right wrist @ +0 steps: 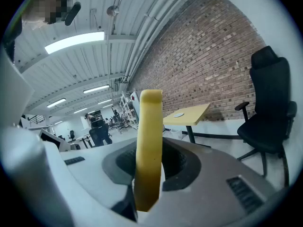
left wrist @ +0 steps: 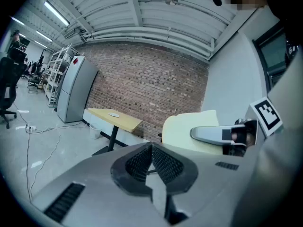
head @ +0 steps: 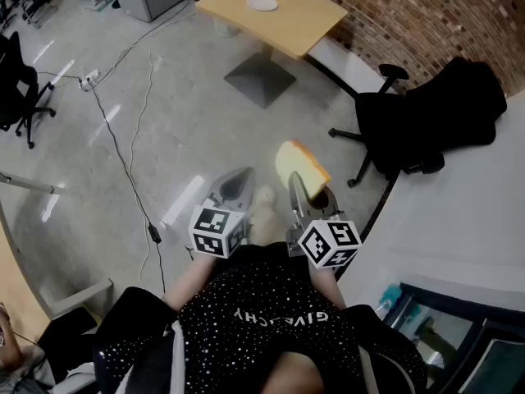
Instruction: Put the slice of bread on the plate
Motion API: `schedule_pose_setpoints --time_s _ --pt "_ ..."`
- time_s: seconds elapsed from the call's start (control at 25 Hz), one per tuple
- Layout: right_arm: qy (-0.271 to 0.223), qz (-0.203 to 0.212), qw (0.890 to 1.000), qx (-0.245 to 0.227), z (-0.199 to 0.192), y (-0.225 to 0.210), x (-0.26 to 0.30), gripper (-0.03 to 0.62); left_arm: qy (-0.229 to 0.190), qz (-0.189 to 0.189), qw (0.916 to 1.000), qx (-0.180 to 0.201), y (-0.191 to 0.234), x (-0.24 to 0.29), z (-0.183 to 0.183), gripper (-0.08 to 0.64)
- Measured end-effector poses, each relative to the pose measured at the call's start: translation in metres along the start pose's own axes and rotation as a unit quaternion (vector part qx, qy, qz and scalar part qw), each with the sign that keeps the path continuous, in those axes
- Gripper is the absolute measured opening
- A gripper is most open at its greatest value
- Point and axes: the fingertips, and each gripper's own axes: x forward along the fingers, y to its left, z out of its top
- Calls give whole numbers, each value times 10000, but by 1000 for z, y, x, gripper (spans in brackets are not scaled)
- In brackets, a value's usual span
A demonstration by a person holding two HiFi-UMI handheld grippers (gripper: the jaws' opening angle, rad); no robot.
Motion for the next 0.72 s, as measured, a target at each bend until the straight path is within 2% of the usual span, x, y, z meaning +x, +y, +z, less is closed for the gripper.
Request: schedule_pose_setpoints --time_s 0.32,0.72 --pt "128 30 9999 74 -3 -7 27 95 1 94 9999 -128 23 16 4 8" --pt "170 208 9996 26 24 -37 104 95 57 263 9996 -9 63 78 32 9"
